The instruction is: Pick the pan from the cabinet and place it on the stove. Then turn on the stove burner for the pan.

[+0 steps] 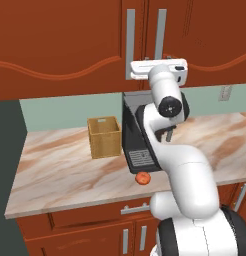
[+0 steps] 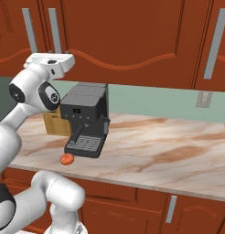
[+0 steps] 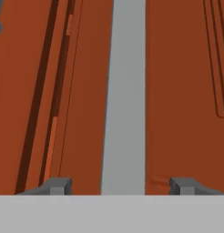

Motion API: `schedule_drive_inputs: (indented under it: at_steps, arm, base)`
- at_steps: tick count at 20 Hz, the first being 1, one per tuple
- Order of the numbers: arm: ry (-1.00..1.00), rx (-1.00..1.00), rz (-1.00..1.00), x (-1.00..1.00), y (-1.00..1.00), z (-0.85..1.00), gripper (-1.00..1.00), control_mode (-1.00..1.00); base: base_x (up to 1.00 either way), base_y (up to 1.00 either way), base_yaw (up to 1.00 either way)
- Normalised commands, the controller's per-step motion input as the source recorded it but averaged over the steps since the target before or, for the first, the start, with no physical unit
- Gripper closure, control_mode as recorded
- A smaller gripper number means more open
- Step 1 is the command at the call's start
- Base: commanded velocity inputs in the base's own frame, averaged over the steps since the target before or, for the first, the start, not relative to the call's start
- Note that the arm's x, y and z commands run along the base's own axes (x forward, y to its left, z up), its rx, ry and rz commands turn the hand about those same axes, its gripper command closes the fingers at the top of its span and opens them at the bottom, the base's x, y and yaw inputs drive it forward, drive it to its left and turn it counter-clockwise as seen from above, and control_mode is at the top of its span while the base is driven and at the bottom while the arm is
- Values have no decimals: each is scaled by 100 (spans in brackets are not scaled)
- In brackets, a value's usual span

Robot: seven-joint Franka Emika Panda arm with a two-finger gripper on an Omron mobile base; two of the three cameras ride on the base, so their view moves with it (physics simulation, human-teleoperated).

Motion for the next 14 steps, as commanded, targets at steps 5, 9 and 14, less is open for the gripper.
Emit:
schedule_drive_inputs:
  at_steps: [5,9,14]
  arm:
    - [0,0,0,25,11,0,100,-100]
    - [0,0,1,27,2,0,100,-100]
    - [3,0,0,4,0,0,100,-100]
  base:
    - [0,0,0]
    - [0,0,0]
    - [0,0,0]
